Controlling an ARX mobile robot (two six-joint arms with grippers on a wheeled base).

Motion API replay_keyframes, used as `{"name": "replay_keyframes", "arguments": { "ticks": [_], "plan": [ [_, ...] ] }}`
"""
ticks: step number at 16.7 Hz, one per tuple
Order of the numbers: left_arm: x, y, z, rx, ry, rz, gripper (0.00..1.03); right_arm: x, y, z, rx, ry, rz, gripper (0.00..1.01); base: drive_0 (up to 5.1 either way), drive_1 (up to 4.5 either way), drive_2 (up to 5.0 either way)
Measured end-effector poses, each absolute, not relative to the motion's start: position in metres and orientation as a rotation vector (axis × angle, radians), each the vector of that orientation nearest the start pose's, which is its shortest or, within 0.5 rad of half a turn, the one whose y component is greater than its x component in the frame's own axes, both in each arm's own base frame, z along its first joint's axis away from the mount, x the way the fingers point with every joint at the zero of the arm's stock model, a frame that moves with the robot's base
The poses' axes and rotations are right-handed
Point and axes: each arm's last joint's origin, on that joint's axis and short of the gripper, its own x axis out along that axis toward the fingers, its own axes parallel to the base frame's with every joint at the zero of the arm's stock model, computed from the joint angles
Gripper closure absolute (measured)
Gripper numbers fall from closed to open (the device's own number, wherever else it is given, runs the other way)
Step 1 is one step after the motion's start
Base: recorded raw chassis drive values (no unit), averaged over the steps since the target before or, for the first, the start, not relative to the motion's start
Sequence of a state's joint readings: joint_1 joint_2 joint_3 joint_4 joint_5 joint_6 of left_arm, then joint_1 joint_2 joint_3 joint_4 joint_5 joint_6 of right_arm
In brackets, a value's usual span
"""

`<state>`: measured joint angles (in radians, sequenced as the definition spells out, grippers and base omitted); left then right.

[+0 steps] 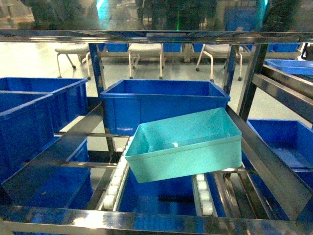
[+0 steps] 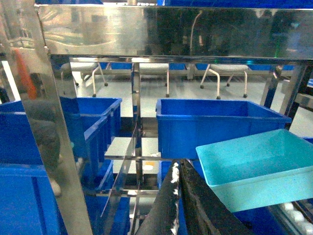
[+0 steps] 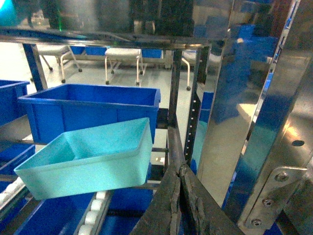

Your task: Organize blue bins on left shelf correctly

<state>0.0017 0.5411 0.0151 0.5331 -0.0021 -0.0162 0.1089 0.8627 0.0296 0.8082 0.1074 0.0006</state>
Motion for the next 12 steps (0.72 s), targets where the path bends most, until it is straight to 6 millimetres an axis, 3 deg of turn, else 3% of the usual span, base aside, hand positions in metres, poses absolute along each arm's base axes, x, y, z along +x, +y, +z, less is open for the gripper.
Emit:
{"name": "replay_keyframes", "arguments": {
  "ticks": [3, 12],
  "plan": [
    [0.124, 0.000, 0.171, -0.016, -0.015, -0.002, 1.01, 0.141, -0.001, 0.165, -0.001, 0.009, -0.017, 0.99, 0.0, 0.00, 0.0],
    [0.110, 0.000, 0.171, -0.016, -0.015, -0.002, 1.01, 0.119, -0.001, 0.171, -0.001, -0.015, -0.006, 0.99, 0.0, 0.00, 0.0]
  ]
}}
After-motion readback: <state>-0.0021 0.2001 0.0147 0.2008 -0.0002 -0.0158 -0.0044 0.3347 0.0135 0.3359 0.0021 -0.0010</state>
